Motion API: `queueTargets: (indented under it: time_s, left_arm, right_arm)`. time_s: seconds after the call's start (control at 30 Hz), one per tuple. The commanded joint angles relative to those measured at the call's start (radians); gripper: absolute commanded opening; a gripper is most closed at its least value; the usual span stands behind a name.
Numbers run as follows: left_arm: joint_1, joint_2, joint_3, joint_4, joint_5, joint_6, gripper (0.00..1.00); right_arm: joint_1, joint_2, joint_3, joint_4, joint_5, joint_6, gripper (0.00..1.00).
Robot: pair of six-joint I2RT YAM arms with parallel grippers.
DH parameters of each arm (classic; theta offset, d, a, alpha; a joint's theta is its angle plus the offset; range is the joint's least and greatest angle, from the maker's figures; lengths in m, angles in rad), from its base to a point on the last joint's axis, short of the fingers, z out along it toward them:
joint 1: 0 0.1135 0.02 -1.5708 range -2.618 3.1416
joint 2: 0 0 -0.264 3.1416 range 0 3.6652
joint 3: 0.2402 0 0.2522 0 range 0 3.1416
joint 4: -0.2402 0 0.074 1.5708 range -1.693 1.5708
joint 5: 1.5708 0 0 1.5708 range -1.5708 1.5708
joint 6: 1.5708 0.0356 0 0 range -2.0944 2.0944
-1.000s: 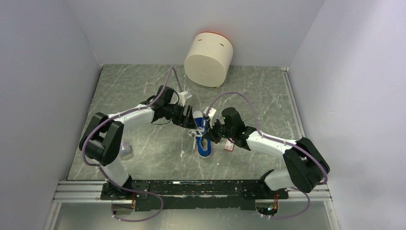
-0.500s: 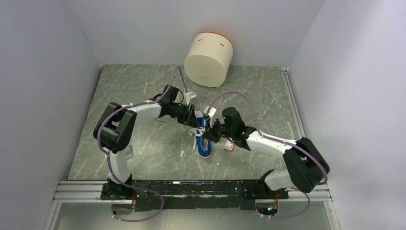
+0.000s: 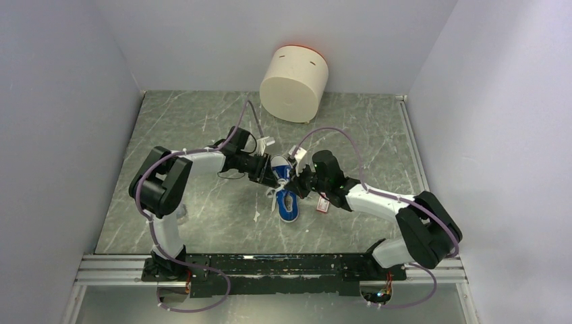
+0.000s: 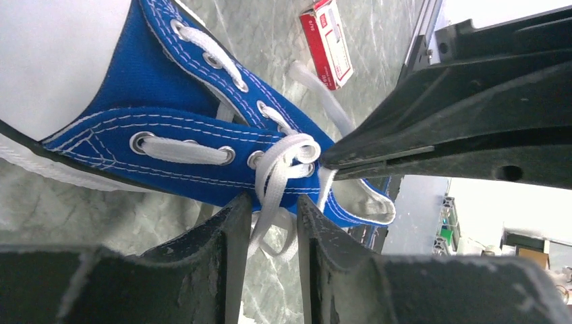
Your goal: Tie the shoes
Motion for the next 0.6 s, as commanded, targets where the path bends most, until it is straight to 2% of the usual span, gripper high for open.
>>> queueTargets:
  time_s: [0.0, 0.13, 0.33, 0.43, 0.57]
  left_arm:
    - [-0.005, -0.042, -0.017, 0.085, 0.054, -0.042, 0.38]
    - [-0.005, -0.036, -0.024, 0.121, 0.065, -0.069, 0.50]
    - [-0.010, -0.008, 0.003, 0.074, 0.044, -0.039, 0.59]
    - [-0.014, 0.002, 0.015, 0.072, 0.040, -0.030, 0.59]
    - [-0.019, 0.007, 0.026, 0.051, 0.024, -0.021, 0.46]
  right_arm:
    - [0.001, 0.034, 0.031, 0.029, 0.030, 0.012, 0.00]
    - [-0.001, 0.049, 0.039, 0.034, 0.030, 0.010, 0.00]
    - [-0.003, 0.052, 0.041, 0.051, 0.034, 0.019, 0.00]
    - [-0.005, 0.058, 0.043, 0.053, 0.026, 0.019, 0.00]
    - [-0.007, 0.068, 0.051, 0.060, 0.016, 0.022, 0.00]
